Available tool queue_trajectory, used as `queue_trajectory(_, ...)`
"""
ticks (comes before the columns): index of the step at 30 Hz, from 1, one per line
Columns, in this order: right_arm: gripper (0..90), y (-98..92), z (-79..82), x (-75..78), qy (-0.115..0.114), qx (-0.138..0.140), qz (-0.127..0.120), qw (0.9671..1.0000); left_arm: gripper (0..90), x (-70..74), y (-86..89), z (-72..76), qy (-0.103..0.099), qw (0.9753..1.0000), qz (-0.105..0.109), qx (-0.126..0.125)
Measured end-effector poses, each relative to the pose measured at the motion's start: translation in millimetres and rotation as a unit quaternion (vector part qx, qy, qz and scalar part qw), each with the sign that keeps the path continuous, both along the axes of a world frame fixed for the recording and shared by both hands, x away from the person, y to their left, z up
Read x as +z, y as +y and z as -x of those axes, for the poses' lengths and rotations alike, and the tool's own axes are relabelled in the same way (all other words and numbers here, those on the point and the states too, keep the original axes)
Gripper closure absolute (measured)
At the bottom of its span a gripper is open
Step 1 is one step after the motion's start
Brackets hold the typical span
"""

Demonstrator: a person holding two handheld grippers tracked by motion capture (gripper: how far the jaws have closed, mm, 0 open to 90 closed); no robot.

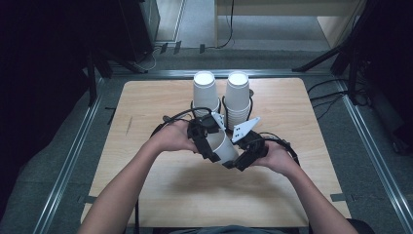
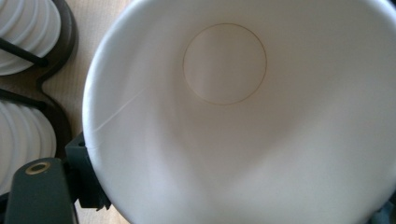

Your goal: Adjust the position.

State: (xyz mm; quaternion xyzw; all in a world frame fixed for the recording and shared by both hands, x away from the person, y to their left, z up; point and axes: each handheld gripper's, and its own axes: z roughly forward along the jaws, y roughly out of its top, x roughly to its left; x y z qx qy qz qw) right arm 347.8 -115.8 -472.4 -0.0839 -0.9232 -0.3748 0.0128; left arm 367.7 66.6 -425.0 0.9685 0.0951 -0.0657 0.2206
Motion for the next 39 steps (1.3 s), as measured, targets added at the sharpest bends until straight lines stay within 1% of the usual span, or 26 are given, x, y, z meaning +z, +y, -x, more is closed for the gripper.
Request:
queue_trajectory(3, 21.9, 1.6, -1.2, -1.2, 0.014, 0.003, -0.015, 0.9998, 10.7, 0.1, 0.7, 0.3, -0.001, 0.9999, 0.01, -0.003)
queue_trajectory(6, 23.2, 3.3, 0.2, -1.2, 0.013, 0.008, -0.007, 0.9999, 10.4, -3.2, 1.4, 1.8, 0.008, 1.0, 0.004, -0.002)
queue_trajectory(7, 23.4, 3.3, 1.5, -0.9, 0.012, 0.008, 0.0, 0.9999, 10.0, -4.5, 1.4, 2.3, 0.004, 1.0, 0.005, -0.004)
queue_trajectory(8, 23.5, 2.7, 1.8, -0.9, 0.005, 0.01, 0.001, 0.9999, 9.4, -4.7, 1.6, 3.3, -0.006, 0.9999, 0.008, -0.004)
queue_trajectory(9, 23.4, 1.9, 1.7, -0.9, 0.002, 0.01, 0.0, 1.0, 8.1, -5.2, 2.4, 4.7, -0.013, 0.9997, 0.02, -0.003)
queue_trajectory(10, 23.4, 0.8, 1.7, 0.0, 0.001, 0.009, 0.001, 1.0, 4.8, -5.1, 2.7, 6.4, -0.021, 0.9994, 0.029, 0.002)
queue_trajectory(11, 23.4, -0.3, 1.0, 0.5, -0.001, 0.007, 0.003, 1.0, 0.0, -4.0, 3.7, 7.9, -0.034, 0.9988, 0.035, 0.008)
queue_trajectory(12, 23.4, -1.7, 0.1, 1.0, 0.001, 0.004, 0.003, 1.0, 0.0, -3.0, 5.2, 8.5, -0.037, 0.9983, 0.043, 0.012)
queue_trajectory(14, 23.4, -4.1, -1.3, 2.4, 0.007, 0.004, -0.004, 1.0, 0.0, -1.8, 9.3, 9.1, -0.035, 0.9973, 0.061, 0.019)
queue_trajectory(16, 23.3, -5.6, -1.6, 4.5, 0.006, 0.001, -0.009, 0.9999, 0.0, -2.5, 13.5, 9.3, -0.033, 0.9964, 0.074, 0.027)
queue_trajectory(18, 23.3, -6.7, -1.4, 6.2, 0.005, -0.002, -0.012, 0.9999, 0.0, -3.3, 18.4, 9.9, -0.026, 0.9949, 0.092, 0.032)
queue_trajectory(19, 23.3, -7.1, -1.5, 6.7, 0.004, -0.002, -0.014, 0.9999, 0.0, -3.5, 21.0, 9.9, -0.025, 0.9939, 0.102, 0.035)
queue_trajectory(21, 23.2, -7.8, -1.5, 7.5, 0.007, -0.001, -0.018, 0.9998, 0.0, -4.2, 26.6, 9.5, -0.011, 0.9905, 0.131, 0.039)
queue_trajectory(22, 23.2, -7.9, -1.4, 7.6, 0.007, -0.002, -0.019, 0.9998, 0.0, -4.7, 28.7, 10.1, -0.013, 0.9891, 0.139, 0.046)
queue_trajectory(24, 23.1, -8.0, -1.8, 7.4, 0.008, -0.002, -0.021, 0.9997, 0.0, -6.8, 31.7, 10.7, -0.017, 0.9874, 0.147, 0.056)
queue_trajectory(25, 23.1, -8.1, -1.9, 7.5, 0.008, -0.004, -0.021, 0.9997, 0.0, -8.2, 33.0, 11.4, -0.019, 0.986, 0.154, 0.06)
queue_trajectory(26, 23.1, -8.2, -2.3, 7.4, 0.01, -0.005, -0.022, 0.9997, 0.0, -9.1, 33.8, 11.5, -0.015, 0.9854, 0.158, 0.063)
queue_trajectory(28, 23.1, -8.6, -2.7, 7.7, 0.008, -0.006, -0.023, 0.9997, 0.0, -11.1, 35.1, 13.6, -0.018, 0.9828, 0.17, 0.07)
queue_trajectory(29, 23.1, -8.9, -3.0, 8.0, 0.01, -0.005, -0.025, 0.9996, 0.0, -12.3, 35.5, 14.5, -0.017, 0.981, 0.178, 0.075)
queue_trajectory(30, 23.1, -9.3, -3.0, 8.4, 0.01, -0.006, -0.027, 0.9996, 0.0, -13.6, 36.1, 15.2, -0.014, 0.9781, 0.191, 0.082)
queue_trajectory(31, 23.1, -9.3, -3.3, 8.5, 0.012, -0.005, -0.028, 0.9995, 0.0, -15.5, 36.7, 15.0, -0.001, 0.9752, 0.205, 0.084)
queue_trajectory(32, 23.1, -9.3, -3.7, 8.2, 0.012, -0.004, -0.031, 0.9994, 0.0, -17.1, 36.9, 15.0, 0.005, 0.9734, 0.212, 0.087)
queue_trajectory(35, 23.0, -8.1, -3.7, 7.4, 0.013, -0.003, -0.032, 0.9994, 0.0, -21.9, 35.7, 15.9, 0.008, 0.9691, 0.226, 0.099)
queue_trajectory(36, 23.0, -7.6, -3.5, 7.2, 0.013, -0.004, -0.031, 0.9994, 0.0, -22.9, 35.1, 16.4, 0.005, 0.9683, 0.227, 0.103)
queue_trajectory(37, 23.0, -7.1, -3.3, 6.9, 0.014, -0.003, -0.031, 0.9994, 0.0, -23.5, 34.5, 16.5, 0.007, 0.9669, 0.232, 0.105)
queue_trajectory(39, 23.0, -6.5, -3.9, 6.4, 0.012, -0.001, -0.03, 0.9995, 0.0, -24.1, 34.0, 16.9, 0.007, 0.963, 0.245, 0.112)
